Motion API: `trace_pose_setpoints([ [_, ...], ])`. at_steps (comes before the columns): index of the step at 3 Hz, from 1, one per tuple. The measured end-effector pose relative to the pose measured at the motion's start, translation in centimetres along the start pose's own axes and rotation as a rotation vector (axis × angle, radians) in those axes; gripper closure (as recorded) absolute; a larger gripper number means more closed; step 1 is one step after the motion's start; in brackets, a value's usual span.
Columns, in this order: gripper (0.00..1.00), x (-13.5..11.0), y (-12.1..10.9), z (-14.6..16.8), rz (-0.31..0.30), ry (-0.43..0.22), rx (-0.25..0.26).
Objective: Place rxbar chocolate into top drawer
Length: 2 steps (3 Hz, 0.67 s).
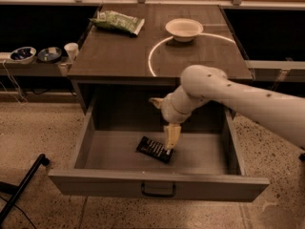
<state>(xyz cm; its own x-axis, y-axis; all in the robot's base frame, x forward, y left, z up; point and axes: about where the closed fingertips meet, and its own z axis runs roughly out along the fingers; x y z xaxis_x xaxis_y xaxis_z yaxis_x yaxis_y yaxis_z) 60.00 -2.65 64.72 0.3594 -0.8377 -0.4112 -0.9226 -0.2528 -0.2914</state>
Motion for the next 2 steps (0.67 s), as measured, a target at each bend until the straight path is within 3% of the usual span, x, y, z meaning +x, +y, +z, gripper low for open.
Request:
trace_pose_setpoints([
  [1,0.0,-0.4,3.0,-8.1,-0.042,0.008,0.07],
  [2,0.0,-0.7,4.5,-12.2,-0.031,-0.003,0.071],
])
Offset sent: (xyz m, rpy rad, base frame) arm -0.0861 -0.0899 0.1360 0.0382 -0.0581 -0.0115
